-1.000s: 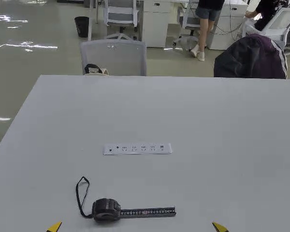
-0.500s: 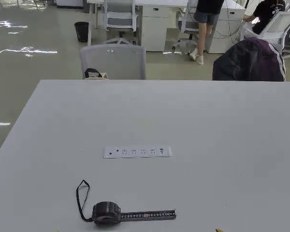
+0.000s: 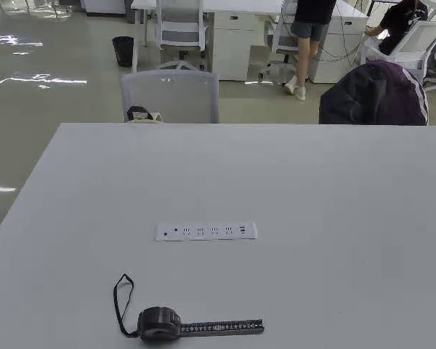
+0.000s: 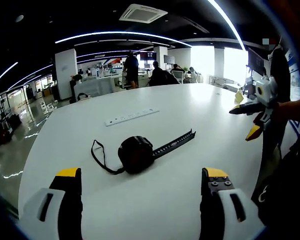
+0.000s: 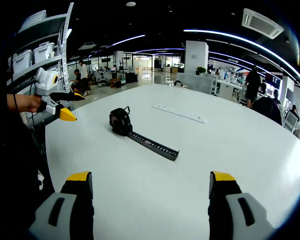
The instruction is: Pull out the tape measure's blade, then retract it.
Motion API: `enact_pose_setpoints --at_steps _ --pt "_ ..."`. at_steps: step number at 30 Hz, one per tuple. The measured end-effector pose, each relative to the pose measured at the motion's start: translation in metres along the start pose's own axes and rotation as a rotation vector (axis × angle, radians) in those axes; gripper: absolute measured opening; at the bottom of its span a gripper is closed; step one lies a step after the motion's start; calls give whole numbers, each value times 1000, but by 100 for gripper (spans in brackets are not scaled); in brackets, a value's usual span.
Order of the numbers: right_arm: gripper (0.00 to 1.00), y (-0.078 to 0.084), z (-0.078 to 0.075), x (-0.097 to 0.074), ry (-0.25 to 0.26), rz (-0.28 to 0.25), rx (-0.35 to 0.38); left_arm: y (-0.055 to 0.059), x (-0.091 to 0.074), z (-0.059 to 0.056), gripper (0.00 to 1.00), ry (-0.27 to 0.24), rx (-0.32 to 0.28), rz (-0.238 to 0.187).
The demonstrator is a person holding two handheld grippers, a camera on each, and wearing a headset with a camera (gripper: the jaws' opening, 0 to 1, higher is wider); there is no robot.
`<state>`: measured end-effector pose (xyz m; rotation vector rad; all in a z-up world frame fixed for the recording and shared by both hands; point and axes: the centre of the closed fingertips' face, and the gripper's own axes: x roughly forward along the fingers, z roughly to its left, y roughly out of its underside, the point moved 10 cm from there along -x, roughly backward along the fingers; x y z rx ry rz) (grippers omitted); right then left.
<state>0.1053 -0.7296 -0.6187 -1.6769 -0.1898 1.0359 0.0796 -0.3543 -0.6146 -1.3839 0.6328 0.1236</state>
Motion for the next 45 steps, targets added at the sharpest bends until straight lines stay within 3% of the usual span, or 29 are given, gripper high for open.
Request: enact_pose_setpoints --at_steps 4,9,15,20,27,32,40,45 --pt "97 0 1 2 -5 -7 -10 -2 3 0 99 -67 -34 -19" --pt "95 -1 2 5 -7 -8 -20 5 10 -2 99 -108 -30 12" --pt "94 -2 2 9 -17 0 -28 6 17 -7 99 -123 -33 43" --pt "91 -2 2 13 -30 9 -36 -3 26 -15 99 -135 -16 48" --pt "89 -1 -3 20 -35 18 -51 -10 51 -19 99 -128 -54 54" --pt "87 0 -11 24 -34 26 -54 -15 63 -20 99 -167 -32 49" --pt "84 1 -19 33 -46 40 -55 -12 80 -19 99 -208 -71 68" --pt "80 1 -26 40 -67 44 -92 -10 92 -15 99 -248 -87 81"
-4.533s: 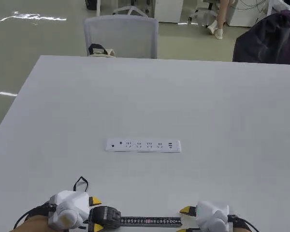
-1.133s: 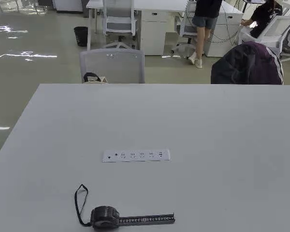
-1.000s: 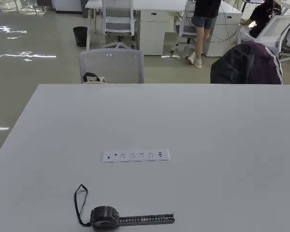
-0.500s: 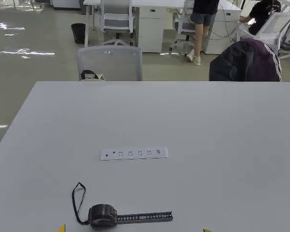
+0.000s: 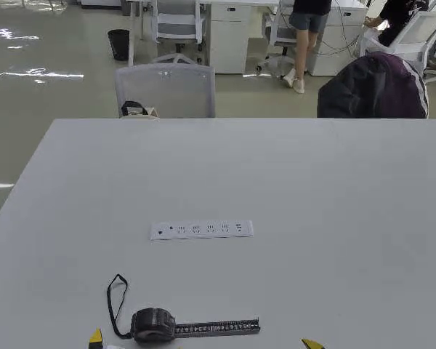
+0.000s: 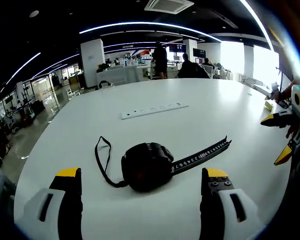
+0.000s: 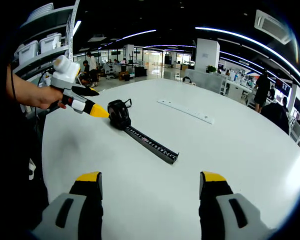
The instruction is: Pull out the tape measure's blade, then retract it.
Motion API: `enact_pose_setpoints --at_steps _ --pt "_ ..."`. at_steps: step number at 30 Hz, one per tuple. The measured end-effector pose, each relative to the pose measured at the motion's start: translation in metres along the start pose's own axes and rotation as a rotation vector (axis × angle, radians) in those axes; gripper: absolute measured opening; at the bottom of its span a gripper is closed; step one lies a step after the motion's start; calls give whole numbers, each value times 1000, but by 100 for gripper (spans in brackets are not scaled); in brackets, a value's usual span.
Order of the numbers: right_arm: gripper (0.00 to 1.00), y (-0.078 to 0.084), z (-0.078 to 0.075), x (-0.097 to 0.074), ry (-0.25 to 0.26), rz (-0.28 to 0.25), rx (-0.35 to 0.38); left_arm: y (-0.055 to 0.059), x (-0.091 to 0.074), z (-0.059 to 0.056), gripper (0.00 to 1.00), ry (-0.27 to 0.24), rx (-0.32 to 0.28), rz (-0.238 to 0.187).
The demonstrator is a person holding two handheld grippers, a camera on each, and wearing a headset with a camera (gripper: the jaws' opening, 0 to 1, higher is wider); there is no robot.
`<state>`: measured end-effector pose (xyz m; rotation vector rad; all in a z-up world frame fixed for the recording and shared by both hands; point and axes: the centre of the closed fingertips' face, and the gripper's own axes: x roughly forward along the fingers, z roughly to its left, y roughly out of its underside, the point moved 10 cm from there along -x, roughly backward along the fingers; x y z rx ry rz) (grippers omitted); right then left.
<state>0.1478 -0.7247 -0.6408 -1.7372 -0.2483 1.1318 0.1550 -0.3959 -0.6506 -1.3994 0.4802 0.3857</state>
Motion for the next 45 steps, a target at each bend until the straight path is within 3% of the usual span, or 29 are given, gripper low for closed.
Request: enact_pose_setpoints --at_steps 7,13,20,32,37,45 --pt "75 1 -16 16 -28 -8 -15 2 19 -1 95 -32 -9 19" --pt "68 0 -30 28 -65 -6 -50 7 35 5 93 -70 -37 20" --pt "63 0 -47 43 -118 8 -89 12 47 0 86 -74 -68 32" --pt "51 -7 -74 74 -255 19 -177 11 60 -2 83 -86 -120 46" --pt "44 -5 -80 90 -316 24 -203 14 65 -7 80 -74 -182 53" --pt "38 -4 -88 109 -407 57 -290 15 65 -9 79 -98 -247 68"
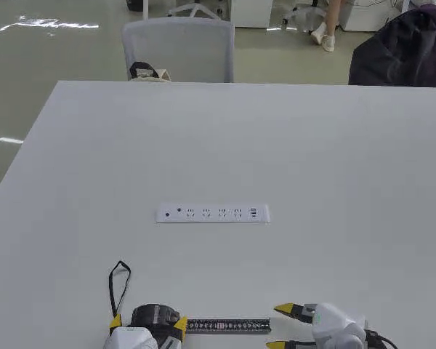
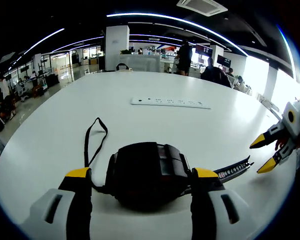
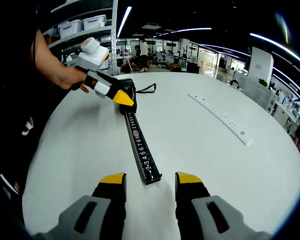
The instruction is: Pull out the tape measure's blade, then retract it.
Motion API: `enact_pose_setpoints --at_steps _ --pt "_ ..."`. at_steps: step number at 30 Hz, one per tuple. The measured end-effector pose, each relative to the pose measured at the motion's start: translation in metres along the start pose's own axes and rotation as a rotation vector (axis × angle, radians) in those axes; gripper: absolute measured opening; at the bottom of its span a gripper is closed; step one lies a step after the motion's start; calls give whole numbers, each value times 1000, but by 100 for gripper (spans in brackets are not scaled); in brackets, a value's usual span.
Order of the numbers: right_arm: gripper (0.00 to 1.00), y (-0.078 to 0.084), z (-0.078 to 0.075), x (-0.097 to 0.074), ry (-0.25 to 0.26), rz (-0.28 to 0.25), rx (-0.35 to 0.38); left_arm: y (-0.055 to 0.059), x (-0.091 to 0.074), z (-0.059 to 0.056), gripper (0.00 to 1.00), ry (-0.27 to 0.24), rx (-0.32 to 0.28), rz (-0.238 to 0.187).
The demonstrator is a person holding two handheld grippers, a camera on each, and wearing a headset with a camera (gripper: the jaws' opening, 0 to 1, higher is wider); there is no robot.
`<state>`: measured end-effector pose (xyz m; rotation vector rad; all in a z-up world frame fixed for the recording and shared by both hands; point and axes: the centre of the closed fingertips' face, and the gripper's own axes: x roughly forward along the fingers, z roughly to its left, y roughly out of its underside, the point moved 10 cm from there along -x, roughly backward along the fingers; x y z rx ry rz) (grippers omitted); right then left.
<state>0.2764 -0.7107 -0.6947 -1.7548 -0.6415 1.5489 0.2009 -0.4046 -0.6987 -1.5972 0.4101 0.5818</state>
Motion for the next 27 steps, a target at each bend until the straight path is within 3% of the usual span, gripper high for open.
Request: enact_pose_setpoints --at_steps 7,16,27 --pt "30 3 -10 8 -76 29 -40 0 4 -3 78 -5 -29 0" --pt "19 7 -11 22 -151 51 -72 0 7 -5 74 -1 -33 6" --pt "14 8 -12 22 -157 42 -71 3 12 -7 72 0 -27 8"
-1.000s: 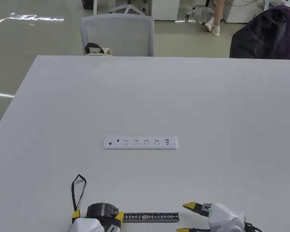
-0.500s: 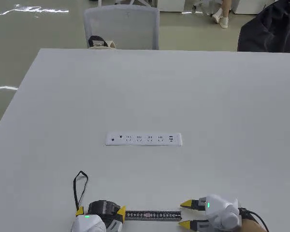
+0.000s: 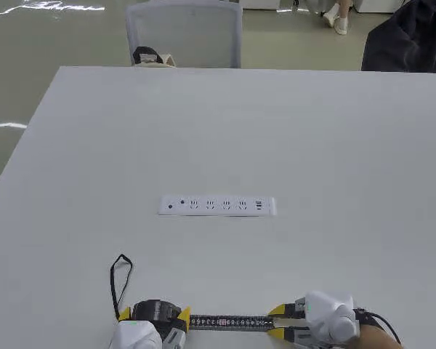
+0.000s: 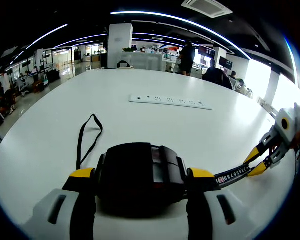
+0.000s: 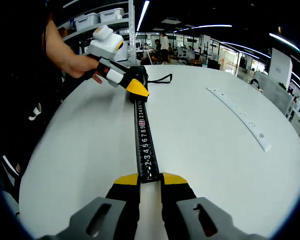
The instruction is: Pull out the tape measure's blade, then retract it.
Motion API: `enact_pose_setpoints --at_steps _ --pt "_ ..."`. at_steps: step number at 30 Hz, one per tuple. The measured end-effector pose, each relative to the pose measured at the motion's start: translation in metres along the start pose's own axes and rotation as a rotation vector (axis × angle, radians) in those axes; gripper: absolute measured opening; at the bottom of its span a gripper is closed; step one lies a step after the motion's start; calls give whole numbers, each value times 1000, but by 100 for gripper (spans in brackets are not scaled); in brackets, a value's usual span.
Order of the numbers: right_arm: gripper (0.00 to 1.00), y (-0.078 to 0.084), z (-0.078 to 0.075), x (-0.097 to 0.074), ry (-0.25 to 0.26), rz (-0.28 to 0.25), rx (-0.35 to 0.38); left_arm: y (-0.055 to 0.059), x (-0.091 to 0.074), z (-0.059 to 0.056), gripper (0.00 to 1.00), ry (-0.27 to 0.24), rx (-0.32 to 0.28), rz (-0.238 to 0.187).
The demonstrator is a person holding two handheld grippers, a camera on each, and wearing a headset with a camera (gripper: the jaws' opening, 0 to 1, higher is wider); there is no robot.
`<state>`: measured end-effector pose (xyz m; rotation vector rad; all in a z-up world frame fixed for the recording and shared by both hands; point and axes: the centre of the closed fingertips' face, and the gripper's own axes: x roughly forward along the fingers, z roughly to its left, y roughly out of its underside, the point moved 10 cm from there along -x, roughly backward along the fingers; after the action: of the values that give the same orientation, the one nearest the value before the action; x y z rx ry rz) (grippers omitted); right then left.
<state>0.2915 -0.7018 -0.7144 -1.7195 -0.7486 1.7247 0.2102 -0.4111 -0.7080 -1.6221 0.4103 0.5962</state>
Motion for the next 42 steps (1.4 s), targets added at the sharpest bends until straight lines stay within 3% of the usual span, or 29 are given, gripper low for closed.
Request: enact_pose_setpoints --at_steps 31,37,42 --pt "12 -2 0 1 -2 17 -13 -1 0 0 70 -13 -13 9" --pt "13 -2 0 2 -4 20 -18 -5 -6 -3 72 -40 -65 1" --pt "12 -3 0 2 -4 20 -18 -7 0 0 72 -48 -92 -20"
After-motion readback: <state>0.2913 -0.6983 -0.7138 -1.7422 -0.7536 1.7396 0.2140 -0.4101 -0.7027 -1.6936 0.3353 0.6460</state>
